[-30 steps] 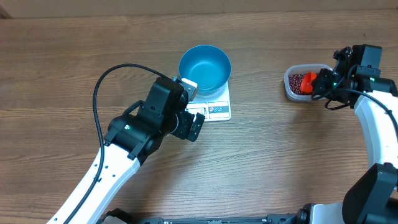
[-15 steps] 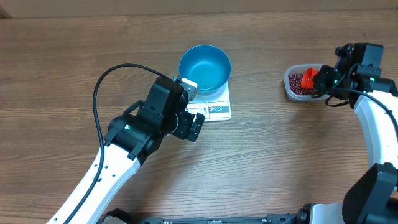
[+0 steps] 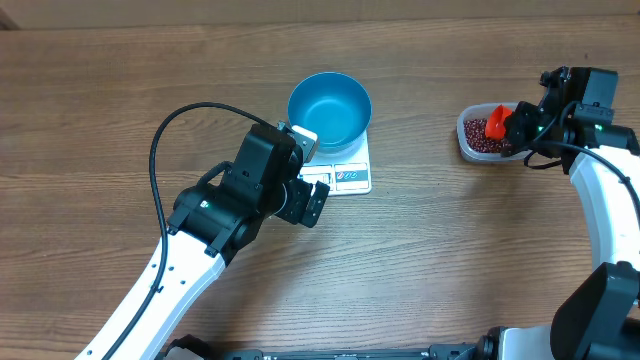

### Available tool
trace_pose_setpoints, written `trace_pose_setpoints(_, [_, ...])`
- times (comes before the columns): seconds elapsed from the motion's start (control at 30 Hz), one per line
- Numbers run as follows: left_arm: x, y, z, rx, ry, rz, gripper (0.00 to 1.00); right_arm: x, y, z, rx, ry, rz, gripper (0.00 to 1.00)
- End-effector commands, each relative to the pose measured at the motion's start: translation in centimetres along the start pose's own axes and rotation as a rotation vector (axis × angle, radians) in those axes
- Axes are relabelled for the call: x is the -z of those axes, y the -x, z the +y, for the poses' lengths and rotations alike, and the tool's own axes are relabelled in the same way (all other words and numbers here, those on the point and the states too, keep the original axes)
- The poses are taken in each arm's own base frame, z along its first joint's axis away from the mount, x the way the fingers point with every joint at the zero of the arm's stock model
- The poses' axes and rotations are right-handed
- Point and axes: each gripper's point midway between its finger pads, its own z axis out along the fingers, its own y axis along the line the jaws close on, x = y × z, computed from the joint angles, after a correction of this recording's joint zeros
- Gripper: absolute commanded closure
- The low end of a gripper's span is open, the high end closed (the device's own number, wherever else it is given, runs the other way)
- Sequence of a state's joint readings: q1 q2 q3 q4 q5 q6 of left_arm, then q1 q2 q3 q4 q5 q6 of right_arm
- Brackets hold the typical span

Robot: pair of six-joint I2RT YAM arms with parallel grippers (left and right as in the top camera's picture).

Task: Scoop item into bowl and weigh 150g on scale
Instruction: 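Lower the red scoop into the beans with the right gripper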

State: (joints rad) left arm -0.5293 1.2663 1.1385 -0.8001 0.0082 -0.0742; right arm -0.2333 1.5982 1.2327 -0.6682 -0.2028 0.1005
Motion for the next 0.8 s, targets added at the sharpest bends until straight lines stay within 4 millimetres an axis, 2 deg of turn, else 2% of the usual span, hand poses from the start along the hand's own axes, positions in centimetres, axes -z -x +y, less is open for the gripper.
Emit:
trace_pose_setpoints(0.0, [-0.3,-0.3,0.0,-0.012,-0.005,0.011,0.0,-0.1,0.7,0.1,0.004,-0.004,-0.015,0.85])
trace_pose_setpoints(0.23, [-0.3,-0.3,0.0,-0.012,-0.005,0.011,0.0,-1.8,0.3,-0.4,-0.002,-0.011,0.012,0.87])
trace_pose_setpoints(0.77, [-0.3,-0.3,0.0,-0.012,-0.005,0.011,0.0,-1.9,1.1,-0.3,0.004,-0.005,-0.019,0.86])
